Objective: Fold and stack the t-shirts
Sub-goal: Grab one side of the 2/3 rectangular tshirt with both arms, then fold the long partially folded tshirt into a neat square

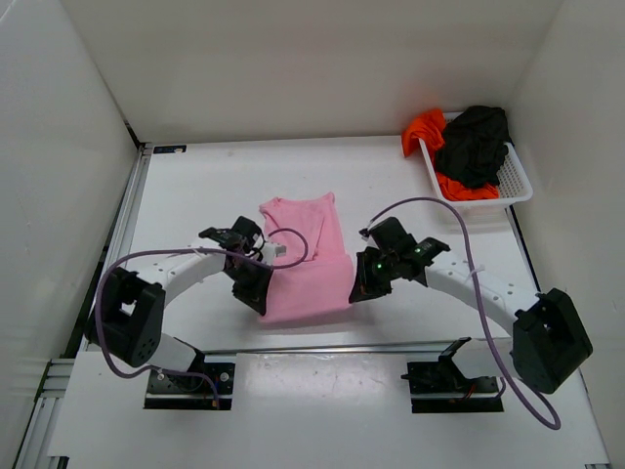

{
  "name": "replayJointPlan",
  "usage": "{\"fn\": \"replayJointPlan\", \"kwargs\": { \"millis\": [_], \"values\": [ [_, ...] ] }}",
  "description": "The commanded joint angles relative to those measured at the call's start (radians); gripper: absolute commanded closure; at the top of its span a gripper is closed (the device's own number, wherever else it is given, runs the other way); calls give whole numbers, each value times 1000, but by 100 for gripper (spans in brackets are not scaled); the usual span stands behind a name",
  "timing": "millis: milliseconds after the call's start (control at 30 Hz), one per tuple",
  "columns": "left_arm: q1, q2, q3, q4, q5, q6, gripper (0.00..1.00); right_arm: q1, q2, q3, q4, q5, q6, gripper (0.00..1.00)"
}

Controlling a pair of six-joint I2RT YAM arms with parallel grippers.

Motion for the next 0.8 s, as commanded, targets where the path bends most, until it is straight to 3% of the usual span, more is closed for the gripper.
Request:
{"fn": "replayJointPlan", "kwargs": {
  "millis": [0, 133, 400, 567, 767],
  "values": [
    [-2, -43, 119, -136, -35, 21, 90, 2, -26, 102, -113, -21, -64, 99],
    [10, -24, 220, -186, 23, 21, 90, -34, -14, 198, -159, -66, -96, 99],
    [20, 55, 423, -238, -21, 21, 90, -175, 116, 367, -223, -202, -177, 99],
    [111, 202, 599, -282, 14, 21, 90, -264, 242, 511, -260, -273, -208, 99],
    [214, 293, 677, -282, 34, 21, 90, -313, 437, 705, -280, -333, -217, 99]
  ]
}}
